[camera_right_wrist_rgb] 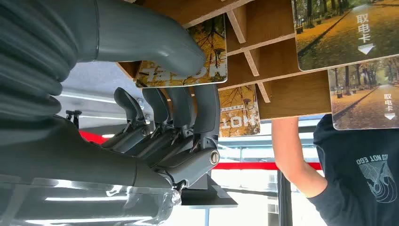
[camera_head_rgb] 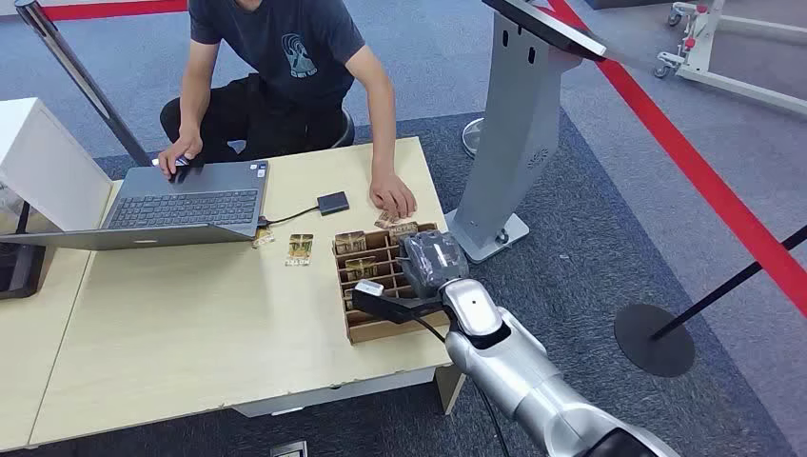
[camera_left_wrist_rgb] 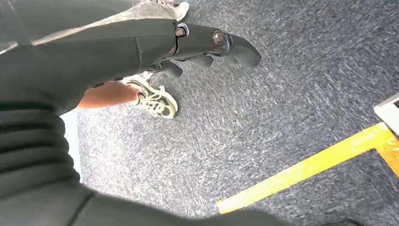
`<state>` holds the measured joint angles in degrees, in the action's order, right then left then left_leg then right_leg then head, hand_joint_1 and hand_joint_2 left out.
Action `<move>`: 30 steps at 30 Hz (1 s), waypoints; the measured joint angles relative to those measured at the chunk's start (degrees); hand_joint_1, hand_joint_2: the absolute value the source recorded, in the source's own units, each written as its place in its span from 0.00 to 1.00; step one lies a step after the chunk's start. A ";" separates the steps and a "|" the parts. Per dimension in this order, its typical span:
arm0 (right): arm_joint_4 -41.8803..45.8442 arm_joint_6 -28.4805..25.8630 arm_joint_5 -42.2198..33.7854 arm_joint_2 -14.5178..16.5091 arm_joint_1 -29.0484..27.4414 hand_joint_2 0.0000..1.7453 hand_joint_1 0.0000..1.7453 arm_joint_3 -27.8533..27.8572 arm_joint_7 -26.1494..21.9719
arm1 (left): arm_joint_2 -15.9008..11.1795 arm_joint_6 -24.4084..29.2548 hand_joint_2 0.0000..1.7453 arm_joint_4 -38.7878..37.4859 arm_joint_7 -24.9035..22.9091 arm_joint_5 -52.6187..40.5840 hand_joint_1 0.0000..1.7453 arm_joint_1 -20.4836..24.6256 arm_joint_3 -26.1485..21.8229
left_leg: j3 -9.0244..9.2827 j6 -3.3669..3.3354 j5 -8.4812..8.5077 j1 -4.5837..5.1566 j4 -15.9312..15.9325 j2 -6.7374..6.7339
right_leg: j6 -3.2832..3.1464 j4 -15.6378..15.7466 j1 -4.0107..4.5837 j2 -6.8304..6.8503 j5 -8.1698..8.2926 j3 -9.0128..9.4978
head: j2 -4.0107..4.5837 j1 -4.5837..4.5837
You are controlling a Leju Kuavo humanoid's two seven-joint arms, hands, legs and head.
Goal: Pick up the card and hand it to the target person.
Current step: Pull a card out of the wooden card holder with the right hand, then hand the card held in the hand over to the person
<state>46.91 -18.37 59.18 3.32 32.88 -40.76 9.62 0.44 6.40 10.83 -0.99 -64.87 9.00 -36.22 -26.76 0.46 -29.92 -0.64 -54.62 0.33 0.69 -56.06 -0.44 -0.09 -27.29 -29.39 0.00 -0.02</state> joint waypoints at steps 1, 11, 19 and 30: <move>0.01 -0.07 -0.05 -0.01 0.00 1.00 0.82 0.01 0.00 | 0.00 0.01 1.00 0.00 0.02 0.00 0.00 0.00 0.01 | 0.00 0.00 0.00 0.00 0.00 0.00 | 0.00 0.00 0.00 0.00 0.00 0.00 | 0.00 0.01; 6.29 0.26 -0.88 -1.90 0.71 1.00 0.82 1.37 1.66 | 0.00 0.35 1.00 -0.01 -0.34 0.39 0.00 -0.14 0.09 | -0.05 -0.02 0.07 0.02 -0.01 0.00 | 0.05 0.00 0.00 0.00 0.10 -0.04 | 0.00 0.02; 19.68 4.08 -0.62 -5.40 5.76 1.00 0.82 4.94 2.32 | 0.00 0.35 1.00 -0.01 -0.30 0.72 0.00 -0.13 0.13 | -0.08 -0.02 0.12 0.04 -0.02 -0.01 | 0.01 0.01 -0.03 0.00 0.16 -0.10 | 0.00 0.01; 19.01 2.31 -10.26 -3.91 9.71 1.00 0.82 4.84 -5.22 | 0.02 0.20 1.00 0.01 -0.52 0.67 0.00 0.54 0.54 | -0.18 0.02 0.14 0.00 0.00 0.02 | 0.00 0.00 -0.01 0.00 0.16 -0.11 | 0.00 0.01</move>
<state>65.92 -16.06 48.92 -0.59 42.59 -35.92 4.40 0.45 6.60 10.84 -1.51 -64.20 9.54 -35.68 -26.93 0.48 -29.78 -0.64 -54.62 0.34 0.70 -56.06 -0.45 -0.09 -27.13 -29.50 0.00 -0.01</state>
